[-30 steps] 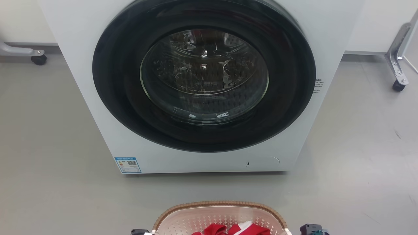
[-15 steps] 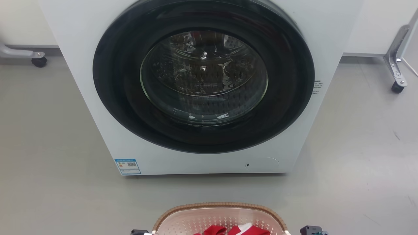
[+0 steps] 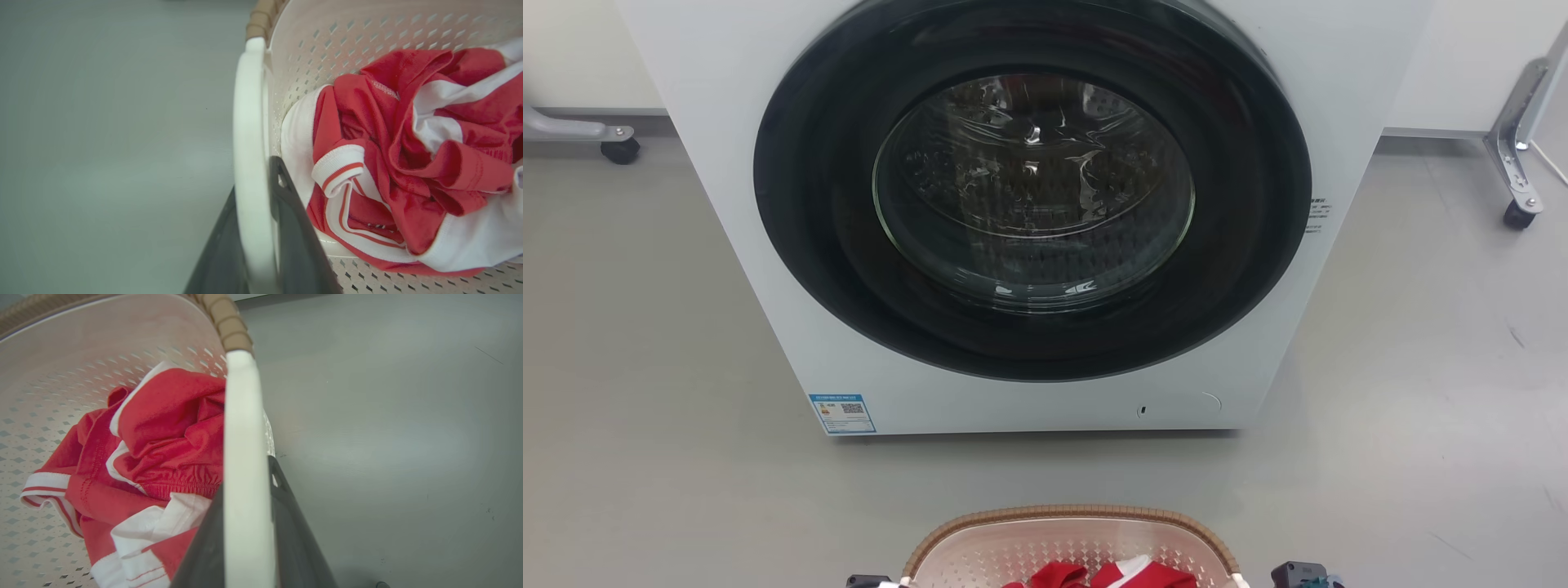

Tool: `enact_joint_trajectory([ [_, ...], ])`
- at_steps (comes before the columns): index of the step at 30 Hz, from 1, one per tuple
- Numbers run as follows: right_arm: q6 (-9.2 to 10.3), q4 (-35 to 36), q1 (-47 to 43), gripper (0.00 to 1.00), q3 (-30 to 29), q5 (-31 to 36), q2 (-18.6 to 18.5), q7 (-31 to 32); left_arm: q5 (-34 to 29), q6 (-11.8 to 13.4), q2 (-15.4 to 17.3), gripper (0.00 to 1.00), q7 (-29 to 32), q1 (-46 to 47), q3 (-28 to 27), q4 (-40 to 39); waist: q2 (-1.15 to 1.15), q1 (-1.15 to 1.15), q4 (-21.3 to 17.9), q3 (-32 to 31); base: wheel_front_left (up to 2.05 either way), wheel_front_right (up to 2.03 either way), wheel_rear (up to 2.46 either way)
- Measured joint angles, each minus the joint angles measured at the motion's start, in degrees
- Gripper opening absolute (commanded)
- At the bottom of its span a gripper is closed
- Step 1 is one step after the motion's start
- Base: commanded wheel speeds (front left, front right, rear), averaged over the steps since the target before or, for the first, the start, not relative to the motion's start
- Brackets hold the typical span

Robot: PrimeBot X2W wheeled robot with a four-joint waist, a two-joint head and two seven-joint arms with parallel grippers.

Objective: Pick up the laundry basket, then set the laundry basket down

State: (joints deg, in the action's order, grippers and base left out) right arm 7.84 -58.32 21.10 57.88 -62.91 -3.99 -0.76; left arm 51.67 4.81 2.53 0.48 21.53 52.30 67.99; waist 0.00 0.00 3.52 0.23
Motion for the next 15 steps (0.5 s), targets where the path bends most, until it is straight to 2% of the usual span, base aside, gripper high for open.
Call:
enact_joint_trajectory([
  [15,0.0,-0.32,0.7,0.0,2.11,-2.71,-0.02,-1.35,0.69,0.07,0.11,0.0,-0.62,0.02,0.3,0.15,0.0,0.0,-0.17,0.86,0.0,0.0,0.0],
])
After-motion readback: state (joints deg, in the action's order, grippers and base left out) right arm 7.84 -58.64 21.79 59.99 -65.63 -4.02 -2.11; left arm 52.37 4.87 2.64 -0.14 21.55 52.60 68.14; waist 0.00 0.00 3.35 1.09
